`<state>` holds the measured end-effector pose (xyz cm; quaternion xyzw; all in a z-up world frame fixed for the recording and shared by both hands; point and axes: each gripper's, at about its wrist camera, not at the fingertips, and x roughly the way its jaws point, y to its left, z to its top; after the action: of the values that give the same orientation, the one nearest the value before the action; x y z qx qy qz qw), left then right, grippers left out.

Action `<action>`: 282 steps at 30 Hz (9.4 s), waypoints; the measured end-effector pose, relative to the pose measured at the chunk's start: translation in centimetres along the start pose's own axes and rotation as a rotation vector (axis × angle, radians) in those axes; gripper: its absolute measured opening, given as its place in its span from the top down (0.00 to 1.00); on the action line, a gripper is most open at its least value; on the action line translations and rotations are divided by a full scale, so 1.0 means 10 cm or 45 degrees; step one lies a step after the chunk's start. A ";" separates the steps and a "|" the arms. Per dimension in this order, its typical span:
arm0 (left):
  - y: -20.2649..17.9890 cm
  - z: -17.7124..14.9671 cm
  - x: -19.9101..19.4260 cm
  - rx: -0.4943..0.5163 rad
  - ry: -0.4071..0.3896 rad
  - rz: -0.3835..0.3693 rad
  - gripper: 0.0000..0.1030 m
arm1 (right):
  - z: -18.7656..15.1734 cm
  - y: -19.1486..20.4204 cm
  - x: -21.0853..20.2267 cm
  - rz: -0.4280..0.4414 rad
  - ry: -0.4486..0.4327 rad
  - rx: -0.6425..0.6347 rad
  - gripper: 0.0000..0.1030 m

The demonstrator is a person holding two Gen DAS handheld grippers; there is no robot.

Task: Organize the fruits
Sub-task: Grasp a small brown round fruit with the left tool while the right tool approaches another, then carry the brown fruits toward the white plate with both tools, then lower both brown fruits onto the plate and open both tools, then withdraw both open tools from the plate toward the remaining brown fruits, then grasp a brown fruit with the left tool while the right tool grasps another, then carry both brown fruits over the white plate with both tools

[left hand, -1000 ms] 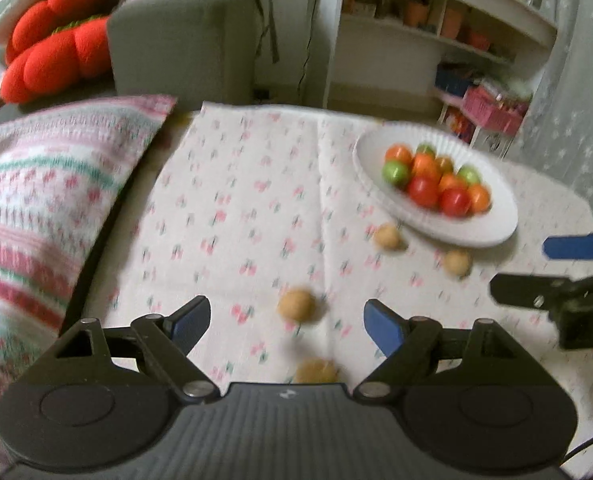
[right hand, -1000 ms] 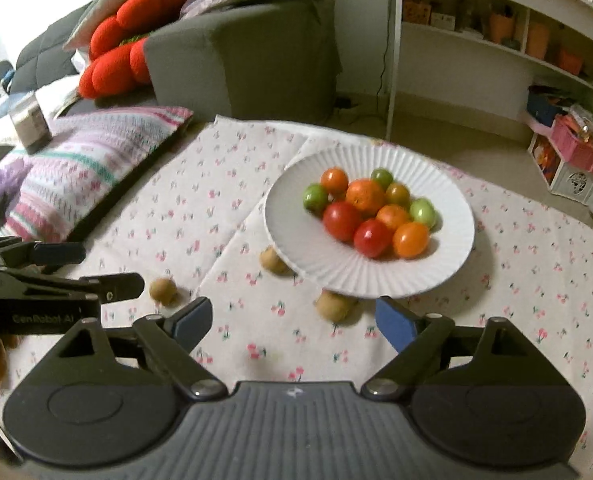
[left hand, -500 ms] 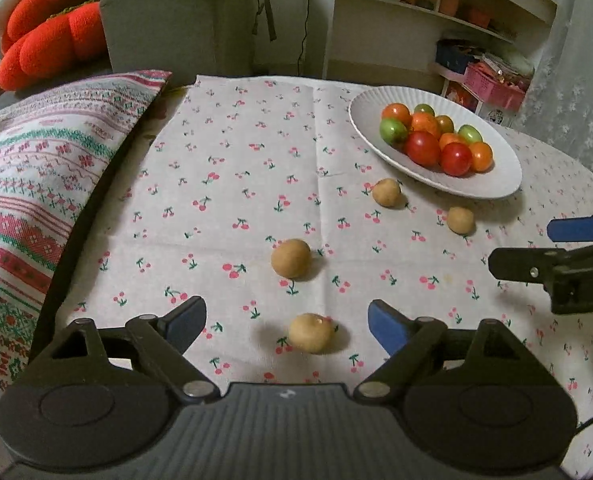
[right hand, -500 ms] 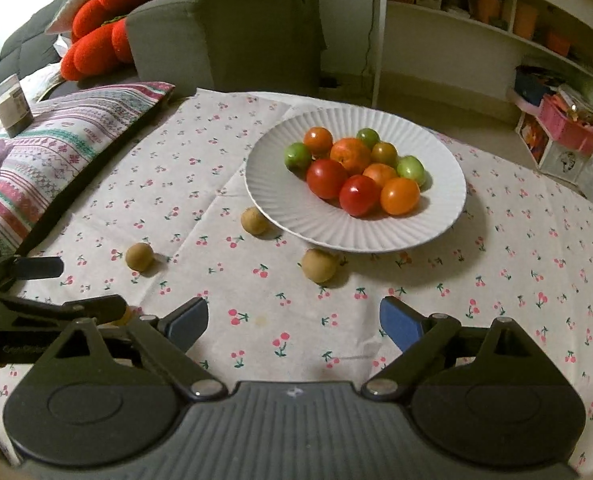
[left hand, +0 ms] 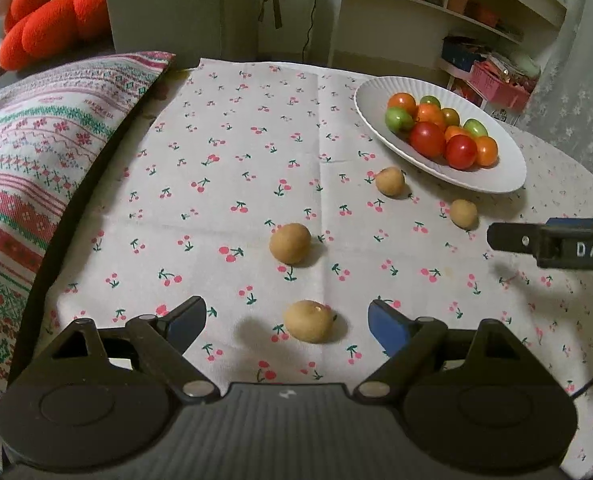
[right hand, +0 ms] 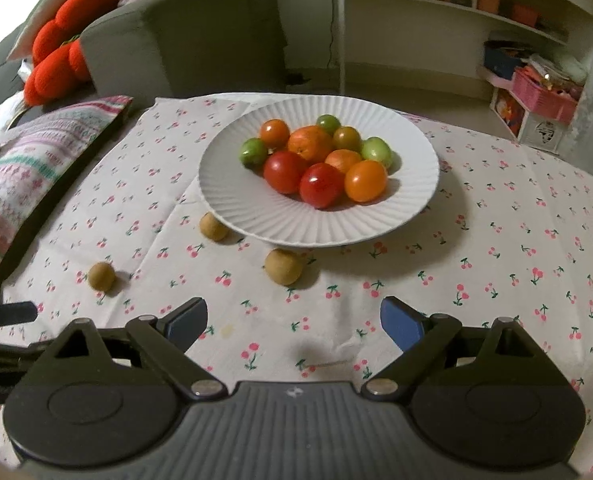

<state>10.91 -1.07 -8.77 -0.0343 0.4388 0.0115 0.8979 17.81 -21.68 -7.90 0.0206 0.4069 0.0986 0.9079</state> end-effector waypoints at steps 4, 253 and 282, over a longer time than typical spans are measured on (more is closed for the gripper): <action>0.02 0.02 0.02 -0.017 0.016 -0.019 0.48 | 0.00 0.01 0.05 -0.001 -0.022 0.002 0.12; 0.42 0.47 0.53 -0.121 0.100 -0.274 0.99 | 0.14 0.47 0.71 0.144 -0.194 0.190 0.55; 0.45 0.60 0.32 -0.113 0.020 -0.148 1.00 | 0.21 0.66 0.31 0.199 -0.143 0.021 0.79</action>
<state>17.35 3.84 -7.88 -0.0994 0.4421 -0.0215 0.8912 20.36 -14.53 -8.02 0.0652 0.3531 0.1644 0.9187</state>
